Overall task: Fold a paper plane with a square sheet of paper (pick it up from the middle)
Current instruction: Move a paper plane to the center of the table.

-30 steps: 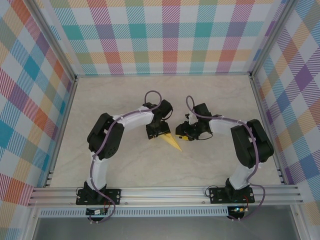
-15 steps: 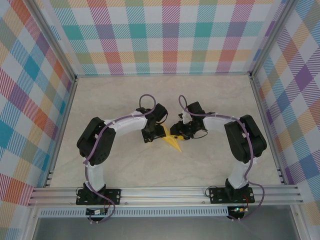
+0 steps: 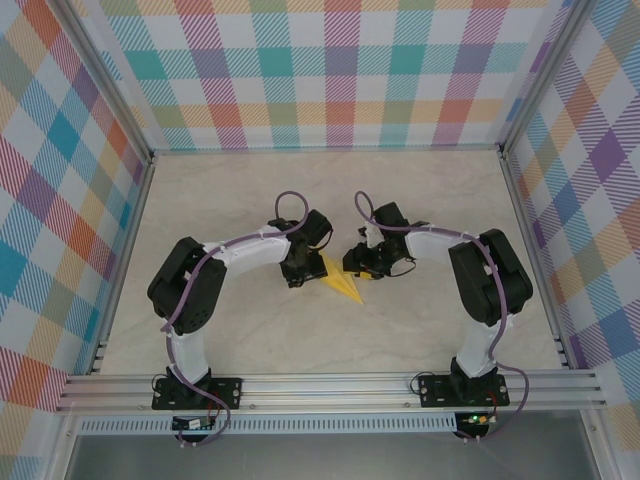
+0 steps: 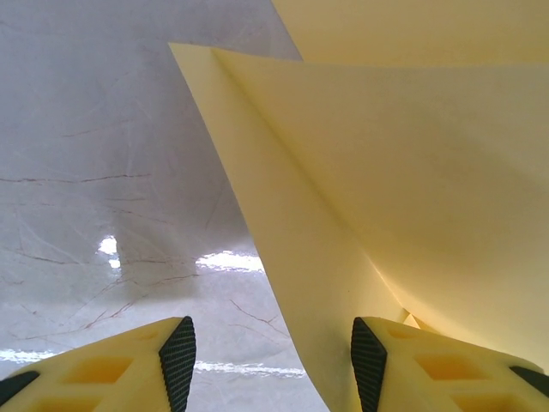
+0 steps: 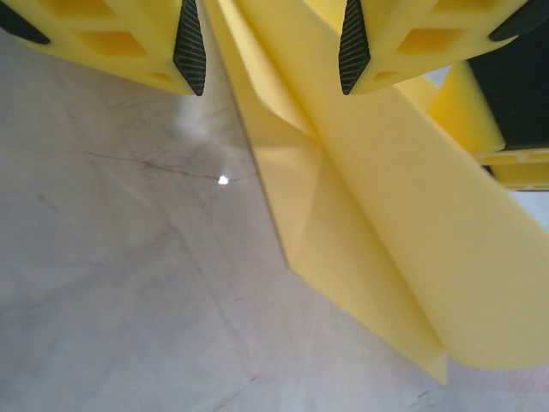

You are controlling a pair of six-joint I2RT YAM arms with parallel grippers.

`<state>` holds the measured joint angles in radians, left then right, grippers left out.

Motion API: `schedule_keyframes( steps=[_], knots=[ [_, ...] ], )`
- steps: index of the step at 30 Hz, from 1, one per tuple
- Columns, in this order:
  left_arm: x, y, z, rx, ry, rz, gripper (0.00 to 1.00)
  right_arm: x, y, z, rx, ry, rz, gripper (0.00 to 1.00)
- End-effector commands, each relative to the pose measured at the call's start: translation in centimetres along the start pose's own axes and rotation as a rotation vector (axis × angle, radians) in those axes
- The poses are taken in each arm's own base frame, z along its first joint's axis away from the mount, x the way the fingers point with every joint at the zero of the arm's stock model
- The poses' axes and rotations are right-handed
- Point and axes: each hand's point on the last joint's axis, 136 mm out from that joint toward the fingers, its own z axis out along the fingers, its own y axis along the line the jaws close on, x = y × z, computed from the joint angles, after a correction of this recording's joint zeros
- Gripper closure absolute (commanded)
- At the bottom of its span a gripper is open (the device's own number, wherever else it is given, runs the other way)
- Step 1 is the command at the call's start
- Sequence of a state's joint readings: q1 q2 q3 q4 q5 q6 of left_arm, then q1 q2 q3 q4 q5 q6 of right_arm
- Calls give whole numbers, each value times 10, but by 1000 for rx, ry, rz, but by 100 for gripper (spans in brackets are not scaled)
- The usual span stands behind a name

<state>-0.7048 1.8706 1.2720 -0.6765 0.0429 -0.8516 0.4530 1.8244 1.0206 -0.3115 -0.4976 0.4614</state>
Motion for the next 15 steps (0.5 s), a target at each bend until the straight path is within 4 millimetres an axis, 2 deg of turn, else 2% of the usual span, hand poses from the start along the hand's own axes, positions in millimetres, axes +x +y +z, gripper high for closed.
schedule_keyframes(
  steps=[1, 4, 7, 12, 15],
  knots=[
    [3, 0, -5, 10, -1, 3, 47, -10, 10, -6, -1, -18, -60, 52],
    [3, 0, -4, 10, 0, 4, 47, -2, 25, 2, -100, 35, -72, 53],
    [2, -1, -5, 12, -3, 4, 48, 6, 31, 6, -126, 69, -95, 53],
    [3, -1, -3, 12, 2, 5, 47, 17, 31, 10, -137, 104, -94, 53],
    [4, 0, -3, 10, 2, 7, 48, 17, 33, 6, -133, 90, -106, 53]
  ],
)
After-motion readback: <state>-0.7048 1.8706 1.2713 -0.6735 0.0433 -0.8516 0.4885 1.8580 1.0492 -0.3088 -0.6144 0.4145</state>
